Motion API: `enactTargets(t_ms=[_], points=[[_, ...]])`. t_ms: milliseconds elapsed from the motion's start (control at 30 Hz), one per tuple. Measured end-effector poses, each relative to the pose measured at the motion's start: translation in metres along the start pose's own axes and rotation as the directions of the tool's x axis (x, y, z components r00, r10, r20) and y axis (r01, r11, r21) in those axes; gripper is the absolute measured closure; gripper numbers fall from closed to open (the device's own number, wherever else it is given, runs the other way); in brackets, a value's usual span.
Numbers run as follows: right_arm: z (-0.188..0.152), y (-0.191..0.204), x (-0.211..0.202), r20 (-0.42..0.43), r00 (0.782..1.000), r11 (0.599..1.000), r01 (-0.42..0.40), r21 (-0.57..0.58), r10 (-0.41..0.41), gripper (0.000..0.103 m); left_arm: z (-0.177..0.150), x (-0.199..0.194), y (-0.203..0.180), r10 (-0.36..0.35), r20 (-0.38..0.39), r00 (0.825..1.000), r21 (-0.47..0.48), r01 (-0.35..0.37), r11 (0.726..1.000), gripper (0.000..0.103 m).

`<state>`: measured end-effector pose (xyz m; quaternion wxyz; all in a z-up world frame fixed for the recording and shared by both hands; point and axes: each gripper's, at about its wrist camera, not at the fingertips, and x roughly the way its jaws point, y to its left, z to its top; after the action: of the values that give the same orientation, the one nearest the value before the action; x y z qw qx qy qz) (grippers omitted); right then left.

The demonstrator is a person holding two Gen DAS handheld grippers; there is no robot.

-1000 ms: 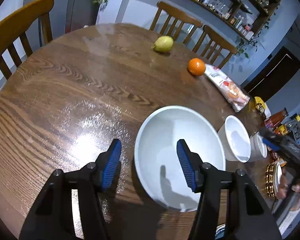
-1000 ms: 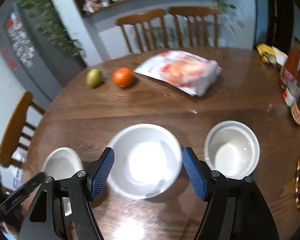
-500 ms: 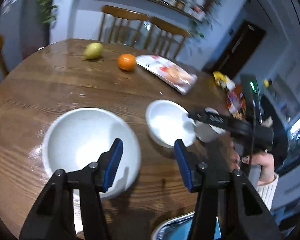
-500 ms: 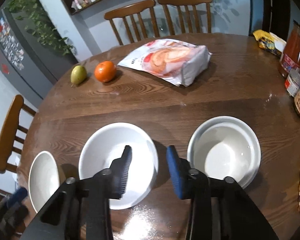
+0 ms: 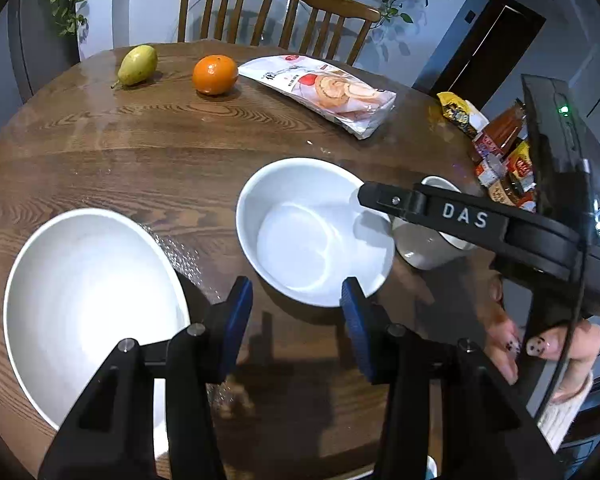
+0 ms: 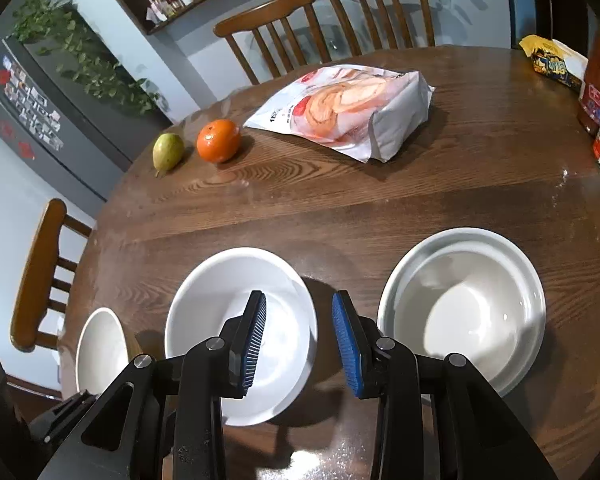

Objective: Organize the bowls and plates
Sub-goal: 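Lift the white bowl and carry it toward the other white bowl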

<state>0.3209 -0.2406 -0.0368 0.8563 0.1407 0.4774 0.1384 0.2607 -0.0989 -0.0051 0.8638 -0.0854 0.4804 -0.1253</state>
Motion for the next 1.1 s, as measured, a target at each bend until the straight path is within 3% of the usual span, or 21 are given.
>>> enactTargets(t_ms=[400,633,1100], points=[[-0.001,0.001,0.004,-0.003,1.0,1.0,-0.002,-0.003,0.002,0.065,0.006,0.015,0.001,-0.029,-0.01,1.0,-0.009,0.029,1.0,0.059],[-0.001,0.004,0.006,0.008,1.0,1.0,0.01,-0.018,-0.01,0.066,0.007,0.016,0.007,-0.029,0.002,1.0,-0.033,0.029,0.999,0.066],[-0.001,0.019,-0.019,0.07,0.998,0.998,0.012,-0.069,-0.007,0.066,0.009,-0.008,0.005,-0.042,0.066,0.997,-0.012,0.043,0.999,0.066]])
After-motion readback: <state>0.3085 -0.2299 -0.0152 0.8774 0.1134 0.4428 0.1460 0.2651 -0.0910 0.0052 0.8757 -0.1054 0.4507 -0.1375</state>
